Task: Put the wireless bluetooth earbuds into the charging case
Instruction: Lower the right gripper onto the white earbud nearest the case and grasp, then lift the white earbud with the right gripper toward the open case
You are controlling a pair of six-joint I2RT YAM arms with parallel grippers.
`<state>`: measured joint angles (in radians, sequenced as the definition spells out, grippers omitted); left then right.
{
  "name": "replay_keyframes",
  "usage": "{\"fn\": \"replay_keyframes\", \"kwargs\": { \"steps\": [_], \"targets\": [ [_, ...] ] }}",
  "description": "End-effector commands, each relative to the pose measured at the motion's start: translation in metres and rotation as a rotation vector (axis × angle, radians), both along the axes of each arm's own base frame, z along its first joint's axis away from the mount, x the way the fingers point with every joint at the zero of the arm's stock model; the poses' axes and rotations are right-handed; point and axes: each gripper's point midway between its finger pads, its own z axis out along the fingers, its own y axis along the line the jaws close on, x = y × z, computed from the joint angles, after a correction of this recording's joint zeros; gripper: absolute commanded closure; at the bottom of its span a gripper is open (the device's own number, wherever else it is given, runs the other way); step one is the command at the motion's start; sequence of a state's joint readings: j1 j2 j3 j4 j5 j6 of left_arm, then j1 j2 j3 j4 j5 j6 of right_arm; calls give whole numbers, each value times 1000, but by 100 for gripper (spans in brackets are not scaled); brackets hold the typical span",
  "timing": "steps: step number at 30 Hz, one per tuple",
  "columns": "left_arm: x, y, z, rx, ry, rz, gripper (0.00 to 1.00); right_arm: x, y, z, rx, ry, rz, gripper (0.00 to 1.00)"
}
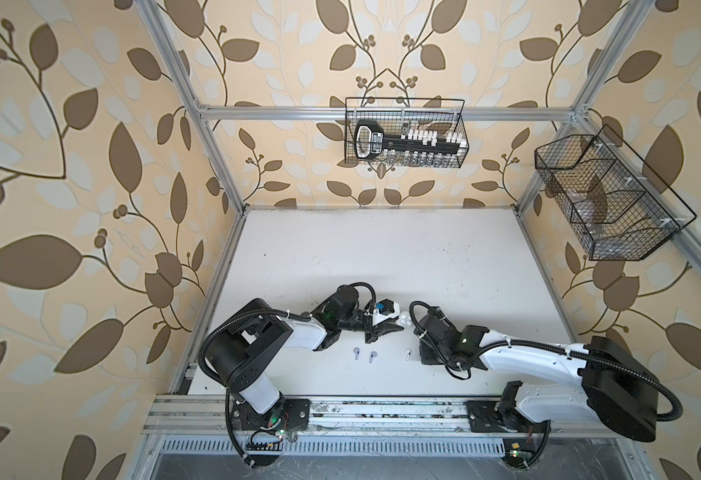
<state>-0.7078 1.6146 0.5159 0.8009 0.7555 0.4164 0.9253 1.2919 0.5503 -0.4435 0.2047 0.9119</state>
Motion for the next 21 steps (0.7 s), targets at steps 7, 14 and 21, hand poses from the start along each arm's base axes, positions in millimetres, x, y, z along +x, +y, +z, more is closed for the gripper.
{"fn": "replay_keyframes", "kwargs": {
  "steps": [7,14,21],
  "targets": [
    [-2,-5,11,-27,-33,-25,100,-13,-14,-9,-80,47,9,72],
    [-1,-5,9,-21,-31,-23,100,-15,-14,-11,-94,57,19,74],
    [-1,-5,9,-19,-31,-23,100,-15,-13,-13,-98,57,22,78]
  ]
}}
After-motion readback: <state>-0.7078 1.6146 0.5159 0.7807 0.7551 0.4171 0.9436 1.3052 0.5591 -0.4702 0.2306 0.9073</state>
